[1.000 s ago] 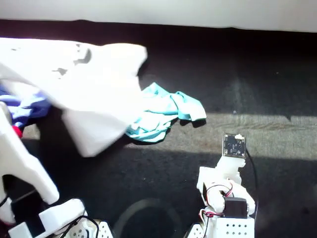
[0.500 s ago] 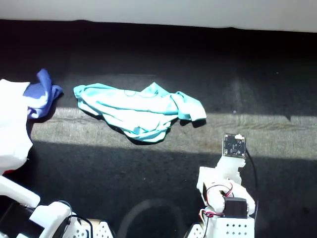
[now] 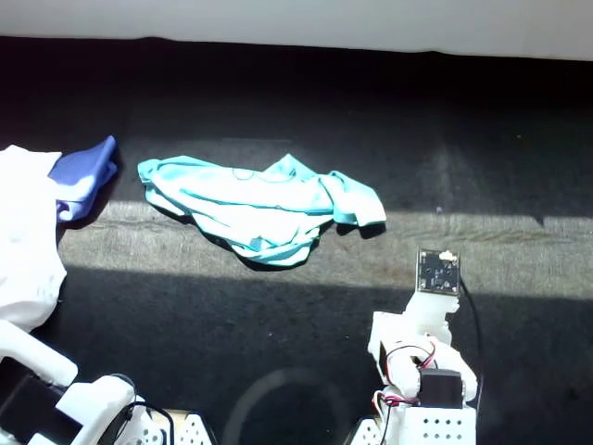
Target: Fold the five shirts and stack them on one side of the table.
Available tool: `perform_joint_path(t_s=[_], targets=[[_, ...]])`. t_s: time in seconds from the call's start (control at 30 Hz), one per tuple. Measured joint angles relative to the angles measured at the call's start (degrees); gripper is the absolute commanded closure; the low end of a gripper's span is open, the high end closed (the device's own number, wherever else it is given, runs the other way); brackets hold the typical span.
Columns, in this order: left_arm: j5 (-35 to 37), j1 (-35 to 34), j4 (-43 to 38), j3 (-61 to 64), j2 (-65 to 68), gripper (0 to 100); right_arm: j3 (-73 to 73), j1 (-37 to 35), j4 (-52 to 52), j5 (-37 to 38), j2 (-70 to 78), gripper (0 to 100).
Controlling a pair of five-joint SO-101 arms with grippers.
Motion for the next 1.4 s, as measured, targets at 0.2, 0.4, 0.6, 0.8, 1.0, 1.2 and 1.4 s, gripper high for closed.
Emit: perform_joint_path(t_s=[0.2,0.4,0.6,0.8,1.0,1.2,1.4], targets=[[0.0,6.2,14.0,-2.9,-2.3,77,0.0,0.0,0.0,0.0,0.0,99.1],[0.0,21.1,37.8,-14.9,-9.3,77,0.0,0.0,0.0,0.0,0.0,99.1],[0.9,41.3,55.6,-16.4,-12.0,77,0.0,0.0,-0.3,0.0,0.0,99.0],[13.1,59.4,54.9,-1.7,-12.0,77,0.0,0.0,-7.1,0.0,-0.1,99.0],[28.3,70.8,45.1,13.5,-12.0,77,0.0,0.0,-16.2,0.0,-0.2,99.0],[41.8,74.2,32.7,24.7,-12.0,77,0.0,0.0,-21.3,2.4,-0.2,99.0],[47.2,79.0,26.4,33.2,-11.2,77,0.0,0.3,-25.1,15.4,-0.2,99.0]])
